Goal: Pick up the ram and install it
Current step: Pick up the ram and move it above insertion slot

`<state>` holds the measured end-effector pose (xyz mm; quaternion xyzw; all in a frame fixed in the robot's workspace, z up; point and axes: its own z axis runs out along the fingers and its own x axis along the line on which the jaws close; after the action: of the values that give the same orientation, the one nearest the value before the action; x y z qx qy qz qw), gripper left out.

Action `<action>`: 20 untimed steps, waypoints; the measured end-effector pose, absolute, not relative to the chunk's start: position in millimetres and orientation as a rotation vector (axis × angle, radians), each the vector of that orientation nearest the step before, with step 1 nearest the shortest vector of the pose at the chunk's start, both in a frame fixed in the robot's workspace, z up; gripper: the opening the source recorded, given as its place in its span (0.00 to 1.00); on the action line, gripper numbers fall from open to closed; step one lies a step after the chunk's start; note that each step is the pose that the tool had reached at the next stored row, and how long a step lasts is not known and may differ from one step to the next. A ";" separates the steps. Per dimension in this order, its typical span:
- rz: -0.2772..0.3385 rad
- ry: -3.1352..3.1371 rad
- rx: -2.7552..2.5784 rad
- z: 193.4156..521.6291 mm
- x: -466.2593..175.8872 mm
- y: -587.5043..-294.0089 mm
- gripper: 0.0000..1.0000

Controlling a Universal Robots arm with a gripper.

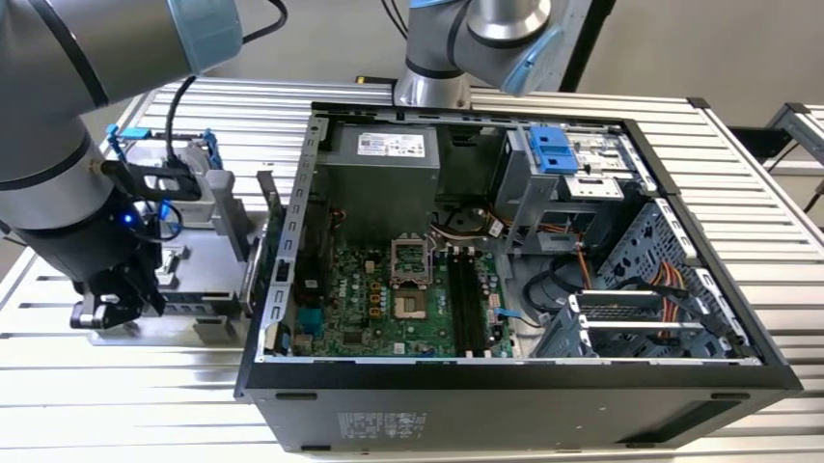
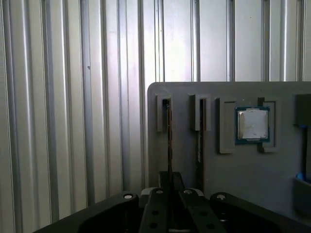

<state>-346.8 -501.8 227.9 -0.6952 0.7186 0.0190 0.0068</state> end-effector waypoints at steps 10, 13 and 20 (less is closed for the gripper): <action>0.059 2.247 -2.175 236.5 -346.6 -501.9 0.00; 0.059 2.248 -2.174 238.3 -346.8 -501.8 0.00; 0.059 2.248 -2.174 241.9 -346.8 -501.8 0.00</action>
<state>-346.8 -501.8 241.9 -0.6952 0.7186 0.0190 0.0069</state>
